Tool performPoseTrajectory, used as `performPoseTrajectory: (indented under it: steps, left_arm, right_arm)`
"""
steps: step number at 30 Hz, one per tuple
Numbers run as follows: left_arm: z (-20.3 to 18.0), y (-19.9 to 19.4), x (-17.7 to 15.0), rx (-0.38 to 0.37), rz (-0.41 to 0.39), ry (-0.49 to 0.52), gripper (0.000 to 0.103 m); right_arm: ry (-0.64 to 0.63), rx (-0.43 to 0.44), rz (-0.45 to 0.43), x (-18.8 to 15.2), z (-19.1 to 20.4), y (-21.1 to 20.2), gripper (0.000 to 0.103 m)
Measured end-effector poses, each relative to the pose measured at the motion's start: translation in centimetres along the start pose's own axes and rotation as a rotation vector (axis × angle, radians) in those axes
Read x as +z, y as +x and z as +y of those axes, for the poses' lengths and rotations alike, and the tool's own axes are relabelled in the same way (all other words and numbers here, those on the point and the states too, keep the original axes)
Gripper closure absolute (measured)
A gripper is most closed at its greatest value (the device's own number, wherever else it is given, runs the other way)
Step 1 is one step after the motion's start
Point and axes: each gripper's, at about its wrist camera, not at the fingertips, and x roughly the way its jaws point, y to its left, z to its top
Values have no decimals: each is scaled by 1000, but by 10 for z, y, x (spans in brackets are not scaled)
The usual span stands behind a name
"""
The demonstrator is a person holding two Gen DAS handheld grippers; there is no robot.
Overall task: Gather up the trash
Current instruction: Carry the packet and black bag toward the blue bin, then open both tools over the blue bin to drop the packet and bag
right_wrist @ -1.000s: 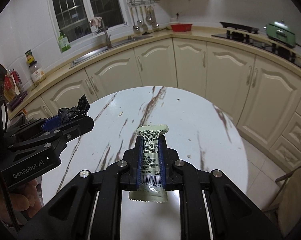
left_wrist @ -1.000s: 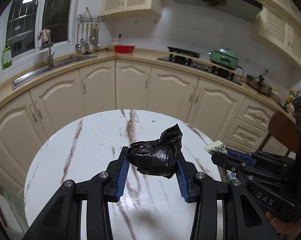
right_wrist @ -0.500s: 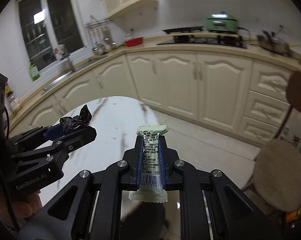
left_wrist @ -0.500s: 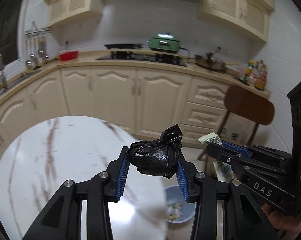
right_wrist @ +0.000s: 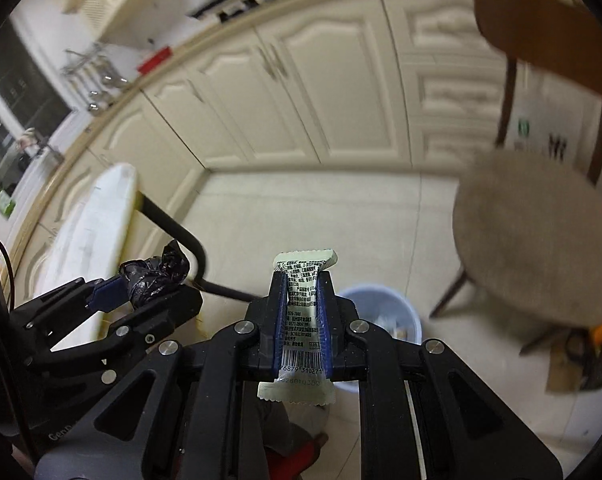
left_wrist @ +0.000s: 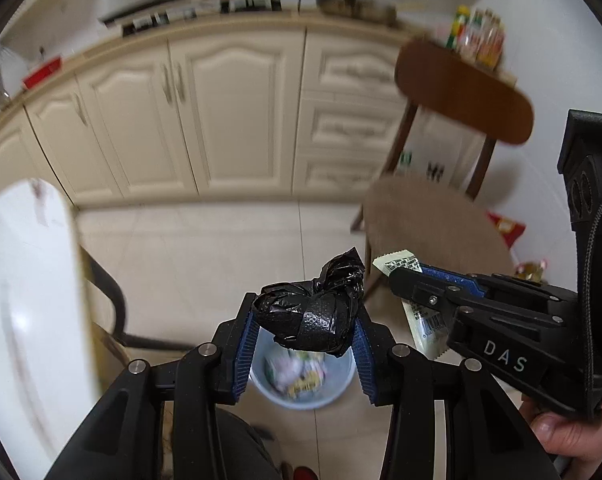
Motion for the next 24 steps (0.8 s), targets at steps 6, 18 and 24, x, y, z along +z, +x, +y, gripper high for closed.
performPoseTrajectory:
  steps: [6, 18, 24]
  left_arm:
    - [14, 42, 4, 25, 120, -20, 58]
    - [4, 126, 82, 119, 210, -1, 18]
    - [-12, 131, 87, 159, 183, 4, 18]
  right_arm:
    - [90, 12, 96, -10, -42, 51, 89]
    - [238, 19, 190, -20, -91, 115, 28]
    - [319, -47, 168, -26, -99, 107, 0]
